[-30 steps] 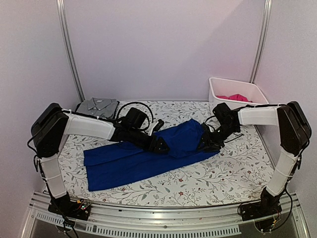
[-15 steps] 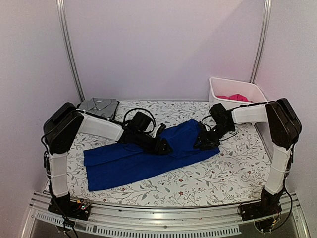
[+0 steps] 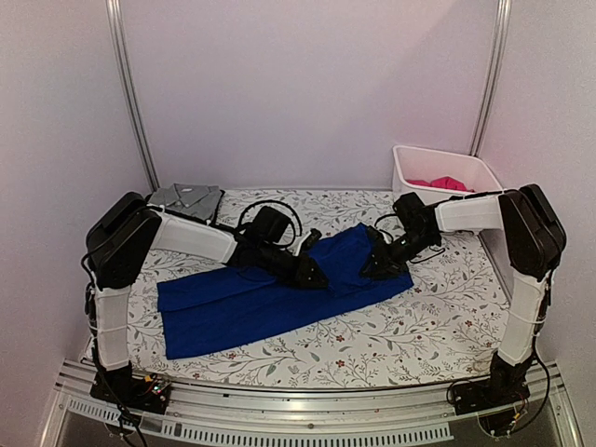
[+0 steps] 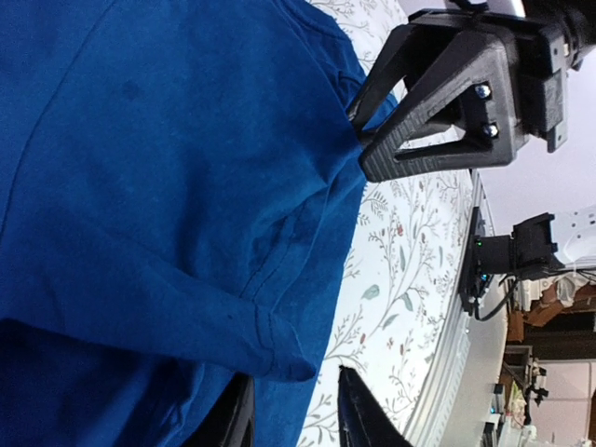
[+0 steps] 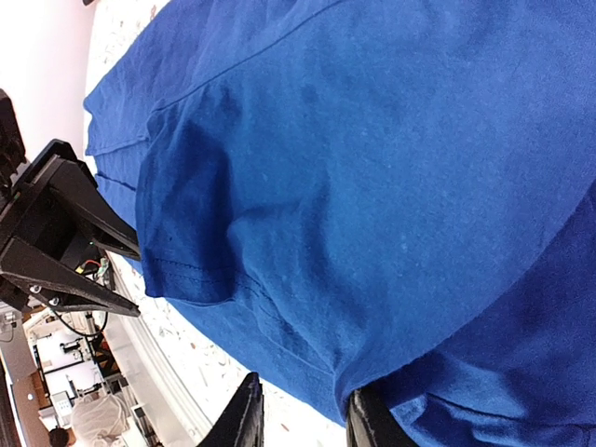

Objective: Fold and stack the mixed laundry pile
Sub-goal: Smooth out the rectangle-folded T-shirt at the center of the board.

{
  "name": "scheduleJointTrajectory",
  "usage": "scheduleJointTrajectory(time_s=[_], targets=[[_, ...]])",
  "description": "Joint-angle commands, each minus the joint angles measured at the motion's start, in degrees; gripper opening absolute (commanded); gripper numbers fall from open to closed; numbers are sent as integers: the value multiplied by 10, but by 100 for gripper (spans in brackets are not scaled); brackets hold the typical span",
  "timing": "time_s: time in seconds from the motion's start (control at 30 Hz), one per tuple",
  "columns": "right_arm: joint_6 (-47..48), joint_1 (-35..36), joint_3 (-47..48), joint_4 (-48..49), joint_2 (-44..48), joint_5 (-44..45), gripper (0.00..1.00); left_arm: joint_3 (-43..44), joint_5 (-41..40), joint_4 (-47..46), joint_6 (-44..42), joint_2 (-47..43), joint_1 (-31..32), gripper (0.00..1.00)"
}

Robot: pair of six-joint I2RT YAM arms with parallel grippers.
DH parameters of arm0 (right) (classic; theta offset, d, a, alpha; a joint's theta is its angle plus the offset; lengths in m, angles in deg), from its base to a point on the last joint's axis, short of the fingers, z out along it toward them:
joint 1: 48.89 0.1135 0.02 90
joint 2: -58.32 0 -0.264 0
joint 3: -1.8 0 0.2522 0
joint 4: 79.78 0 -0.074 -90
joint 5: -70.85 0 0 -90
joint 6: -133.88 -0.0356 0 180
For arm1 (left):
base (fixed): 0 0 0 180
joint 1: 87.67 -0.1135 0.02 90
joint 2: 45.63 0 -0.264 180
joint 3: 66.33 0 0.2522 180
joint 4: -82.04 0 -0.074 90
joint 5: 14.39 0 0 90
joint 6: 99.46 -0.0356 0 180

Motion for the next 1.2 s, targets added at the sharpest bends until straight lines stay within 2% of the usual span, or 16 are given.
scheduleJointTrajectory(time_s=[0.0, 0.1, 0.2, 0.33, 0.47, 0.67, 0.97, 1.17], targets=[[13, -3, -3, 4, 0, -36, 31, 12, 22, -15, -8, 10, 9, 30], [15, -3, -16, 3, 4, -31, 36, 15, 8, -4, -7, 15, 9, 33], [18, -3, -26, -1, -2, -20, 36, 19, -7, 9, -3, 23, 9, 38], [17, -4, -28, -4, -7, -7, 31, 24, -14, 42, 2, 30, 10, 39], [18, -7, -24, -10, -4, 0, 21, 23, -11, 44, 3, 30, 10, 29], [17, -18, -4, -23, 6, 4, 0, 23, 6, 44, 4, 25, 11, 2], [20, -48, 19, -66, 18, 3, 0, 20, 31, 44, 6, 11, 17, 0], [30, -48, 3, -89, 23, -19, 0, 1, 39, 33, 18, 2, 20, 0]])
